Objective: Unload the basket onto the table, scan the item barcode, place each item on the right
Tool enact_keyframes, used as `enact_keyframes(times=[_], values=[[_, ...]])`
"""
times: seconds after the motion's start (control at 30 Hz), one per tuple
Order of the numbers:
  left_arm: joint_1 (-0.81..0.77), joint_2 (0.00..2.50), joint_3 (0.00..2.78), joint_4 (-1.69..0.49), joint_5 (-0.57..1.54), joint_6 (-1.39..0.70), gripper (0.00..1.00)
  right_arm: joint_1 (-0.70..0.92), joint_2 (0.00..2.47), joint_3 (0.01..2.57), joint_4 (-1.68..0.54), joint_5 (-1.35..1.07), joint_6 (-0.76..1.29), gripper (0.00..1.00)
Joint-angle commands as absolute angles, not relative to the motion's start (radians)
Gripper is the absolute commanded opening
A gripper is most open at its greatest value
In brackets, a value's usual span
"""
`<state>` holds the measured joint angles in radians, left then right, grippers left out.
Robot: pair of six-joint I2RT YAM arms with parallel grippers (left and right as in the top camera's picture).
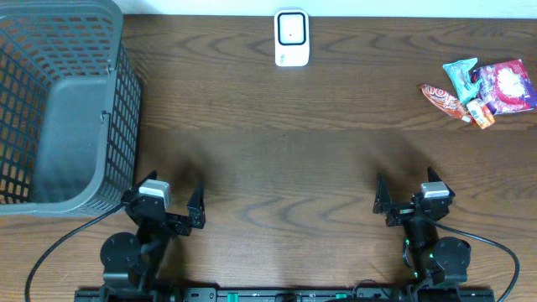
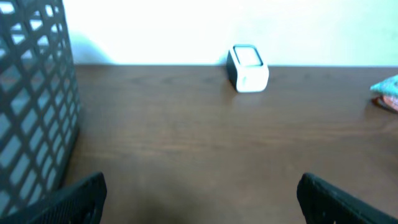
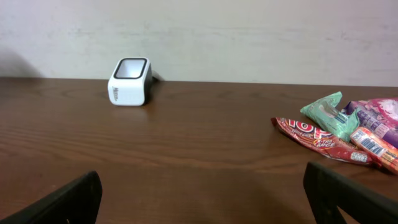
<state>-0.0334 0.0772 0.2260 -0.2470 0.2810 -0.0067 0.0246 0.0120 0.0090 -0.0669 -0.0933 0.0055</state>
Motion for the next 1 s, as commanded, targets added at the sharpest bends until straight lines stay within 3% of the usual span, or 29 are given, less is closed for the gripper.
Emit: enact_keyframes(times=[0.0, 0.43, 0.97], values=[[-0.027, 0.039, 0.178, -0.167, 0.303, -0.028, 0.98, 0.033, 0.006, 0.006, -0.07, -0.088, -0.009, 0.99], [-0.027, 0.002, 0.003, 0.174, 0.216, -0.106, 0.98, 0.033, 0.006, 0.006, -0.07, -0.088, -0.009, 0.99], [-0.029, 0.002, 0.004, -0.054, 0.139, 0.017, 0.98, 0.033, 0.006, 0.006, -0.07, -0.088, -0.009, 0.99]])
